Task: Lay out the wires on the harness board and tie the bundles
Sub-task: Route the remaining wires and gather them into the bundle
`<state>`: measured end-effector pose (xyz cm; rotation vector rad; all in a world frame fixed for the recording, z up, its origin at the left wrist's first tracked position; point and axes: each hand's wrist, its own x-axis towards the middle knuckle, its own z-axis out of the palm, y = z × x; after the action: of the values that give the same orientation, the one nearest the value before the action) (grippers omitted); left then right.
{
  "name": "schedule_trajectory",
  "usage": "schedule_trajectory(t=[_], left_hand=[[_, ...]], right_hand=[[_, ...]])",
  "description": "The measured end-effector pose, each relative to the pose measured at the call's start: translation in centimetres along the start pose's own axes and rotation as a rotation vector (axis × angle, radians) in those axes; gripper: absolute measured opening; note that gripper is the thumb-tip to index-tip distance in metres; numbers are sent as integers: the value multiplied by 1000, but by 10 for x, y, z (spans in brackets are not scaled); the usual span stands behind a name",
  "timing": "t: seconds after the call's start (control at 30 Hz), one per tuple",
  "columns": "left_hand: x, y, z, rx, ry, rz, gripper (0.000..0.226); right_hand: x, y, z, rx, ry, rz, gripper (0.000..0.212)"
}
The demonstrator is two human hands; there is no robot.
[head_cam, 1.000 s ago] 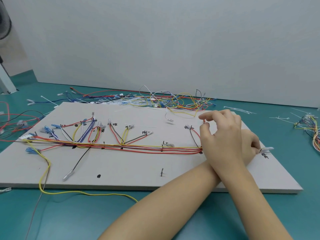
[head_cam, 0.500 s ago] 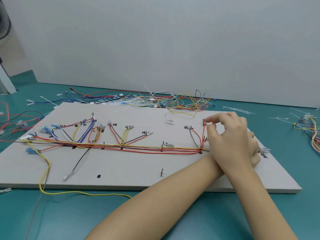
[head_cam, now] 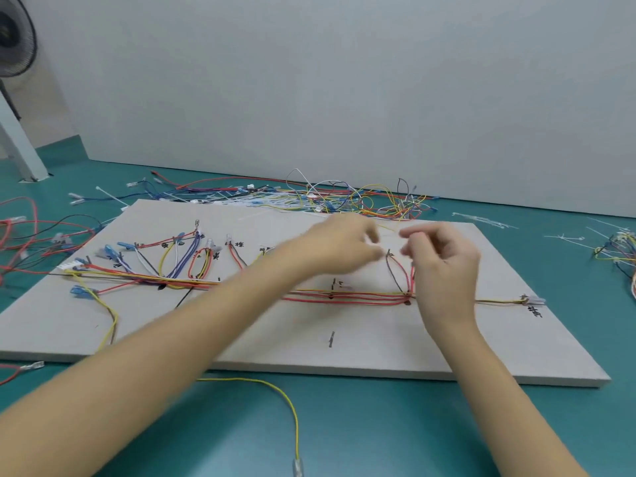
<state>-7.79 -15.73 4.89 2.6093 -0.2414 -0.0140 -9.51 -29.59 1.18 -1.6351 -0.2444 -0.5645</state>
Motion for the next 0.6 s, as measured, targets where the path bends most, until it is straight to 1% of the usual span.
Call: schedule_trajectory(t=[0.03,0.07,0.1,0.17,0.2,0.27,0.33,0.4,0.5,0.6], left_hand=[[-2,-22,-12,-56,71,-71,27],[-7,-44,-26,-81,124,-152,23],[-12,-68,-38,-59,196,-226,19],[-23,-111,-54,79,318,-357,13],[-29,-129,-58,138,360,-427,14],[-39,-159,-60,207,349,-561,21],[-48,-179,-61,250,300,-661,29],[-51,-194,-61,221,283,-677,33],[-52,-198,-62,155,308,-663,39],[-55,-203,-66,116,360,-663,47]], right_hand=[[-2,2,7,-38,-100,22,22],[-5,5,14,-126,-223,34,18],[-8,10,21,-245,-341,34,15],[-13,18,33,-498,-488,-19,21],[-13,20,38,-585,-522,-62,25],[-10,21,44,-708,-562,-105,27],[-4,21,49,-783,-624,-46,26],[-1,22,52,-830,-682,0,28],[-1,23,56,-925,-716,-60,31],[2,25,57,-912,-734,-27,32]])
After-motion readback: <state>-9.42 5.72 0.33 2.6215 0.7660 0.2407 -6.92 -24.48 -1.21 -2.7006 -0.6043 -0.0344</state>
